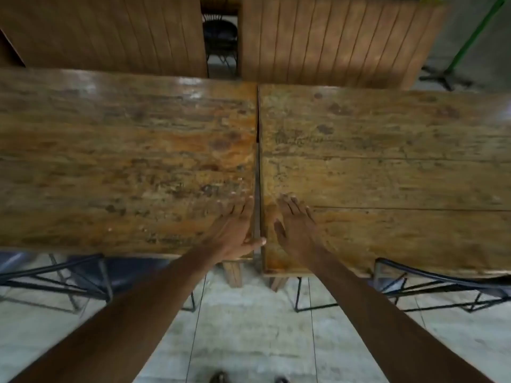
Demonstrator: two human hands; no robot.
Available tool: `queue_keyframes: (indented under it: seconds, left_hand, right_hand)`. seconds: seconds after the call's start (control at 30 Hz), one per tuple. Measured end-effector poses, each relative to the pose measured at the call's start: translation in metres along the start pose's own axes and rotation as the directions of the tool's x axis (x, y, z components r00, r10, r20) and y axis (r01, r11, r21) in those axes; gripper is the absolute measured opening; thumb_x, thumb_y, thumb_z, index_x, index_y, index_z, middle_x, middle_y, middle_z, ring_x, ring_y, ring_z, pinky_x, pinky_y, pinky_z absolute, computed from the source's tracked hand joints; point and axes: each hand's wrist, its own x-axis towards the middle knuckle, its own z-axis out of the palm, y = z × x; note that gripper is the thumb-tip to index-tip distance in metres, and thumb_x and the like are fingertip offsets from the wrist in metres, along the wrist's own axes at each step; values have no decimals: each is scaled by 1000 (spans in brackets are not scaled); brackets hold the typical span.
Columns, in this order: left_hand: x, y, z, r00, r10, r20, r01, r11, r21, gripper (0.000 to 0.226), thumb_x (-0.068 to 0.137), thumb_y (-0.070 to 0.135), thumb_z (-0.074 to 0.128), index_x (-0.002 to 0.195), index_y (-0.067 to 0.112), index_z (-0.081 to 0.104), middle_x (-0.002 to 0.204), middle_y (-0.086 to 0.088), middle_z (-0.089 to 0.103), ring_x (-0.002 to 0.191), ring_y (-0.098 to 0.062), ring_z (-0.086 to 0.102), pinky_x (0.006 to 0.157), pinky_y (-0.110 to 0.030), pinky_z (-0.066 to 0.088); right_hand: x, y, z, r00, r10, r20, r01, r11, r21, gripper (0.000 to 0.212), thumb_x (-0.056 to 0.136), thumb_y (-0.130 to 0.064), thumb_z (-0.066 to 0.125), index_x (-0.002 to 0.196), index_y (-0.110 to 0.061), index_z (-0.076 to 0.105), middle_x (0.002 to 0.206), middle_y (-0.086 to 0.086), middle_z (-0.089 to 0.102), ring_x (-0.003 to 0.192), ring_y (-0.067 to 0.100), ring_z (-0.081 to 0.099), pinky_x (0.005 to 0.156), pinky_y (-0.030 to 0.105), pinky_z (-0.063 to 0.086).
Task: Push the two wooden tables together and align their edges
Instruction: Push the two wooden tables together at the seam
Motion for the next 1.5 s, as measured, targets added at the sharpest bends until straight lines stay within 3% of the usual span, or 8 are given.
queue_keyframes:
  seconds: [0.13, 0.3, 0.4, 0.6, 0.73, 1.13, 1.33, 1.5]
  left_hand:
    - [-6, -2, 48, 974, -73, 216, 78, 997, -15, 149, 57, 89, 63, 155, 9, -16, 165, -21, -18, 152, -44, -12, 120, -62, -2]
    - [-5, 11, 86, 970, -174, 168, 180, 984, -18, 165, 41, 99, 57, 154, 3, -16, 165, -21, -21, 150, -41, -24, 121, -62, -7]
    - [-6, 15, 99, 980, -181, 87, 181, 983, 1, 161, 46, 100, 52, 154, 1, -12, 165, -24, -17, 151, -42, -21, 120, -65, -2]
    - [-7, 9, 103, 989, -123, 81, 124, 992, 2, 150, 56, 99, 43, 155, 0, -10, 165, -24, -17, 150, -43, -21, 120, -65, -2]
    - [-5, 7, 98, 987, -138, 79, 140, 990, -18, 142, 63, 93, 50, 156, 2, -6, 167, -21, -12, 152, -39, -18, 123, -60, -5]
    - [5, 3, 95, 985, -172, 15, 172, 982, -77, 119, 69, 72, 72, 155, 7, 20, 165, -19, 22, 153, -40, 12, 123, -60, 9]
    - [6, -1, 98, 987, -160, 14, 161, 981, -112, 121, 68, 72, 72, 155, 5, 19, 165, -21, 19, 153, -42, 8, 122, -62, 4]
    - [8, 4, 89, 979, -174, 103, 181, 982, -57, 123, 71, 67, 73, 156, 5, 9, 167, -19, 10, 154, -41, 3, 123, -62, 4]
  right_hand:
    - [-11, 15, 54, 980, 60, 191, -62, 998, 2, 57, 106, -38, 31, 157, -16, 21, 169, 4, 14, 156, 26, 4, 125, 51, 8]
    - [-20, 18, 102, 993, 47, 108, -44, 999, -26, 60, 106, -42, 24, 160, -18, 11, 170, 3, 2, 156, 25, -10, 125, 52, -5]
    - [-20, 19, 111, 1000, 22, 17, -21, 998, -63, 59, 105, -39, 22, 159, -17, 16, 170, 3, 8, 156, 25, -4, 125, 54, -1]
    - [-13, 26, 118, 999, -23, 22, 25, 992, -122, 61, 104, -38, 19, 160, -16, 10, 170, 2, 2, 156, 26, -6, 124, 57, 3]
    - [-3, 25, 119, 999, -23, 27, 26, 991, -128, 61, 105, -38, 17, 160, -14, 9, 170, 3, 2, 156, 27, -5, 124, 58, 4]
    - [25, 15, 119, 998, -4, 56, 12, 991, -135, 61, 105, -38, 11, 160, -13, 2, 170, 5, -3, 156, 29, -8, 123, 59, 2]
    - [26, 14, 117, 996, -13, 84, 24, 991, -131, 62, 105, -39, 11, 160, -13, 1, 170, 6, -4, 155, 30, -9, 123, 60, 0]
    - [33, 13, 106, 971, 8, 241, 22, 993, -119, 62, 106, -39, 12, 159, -15, -9, 168, 3, -16, 153, 29, -20, 122, 60, -8]
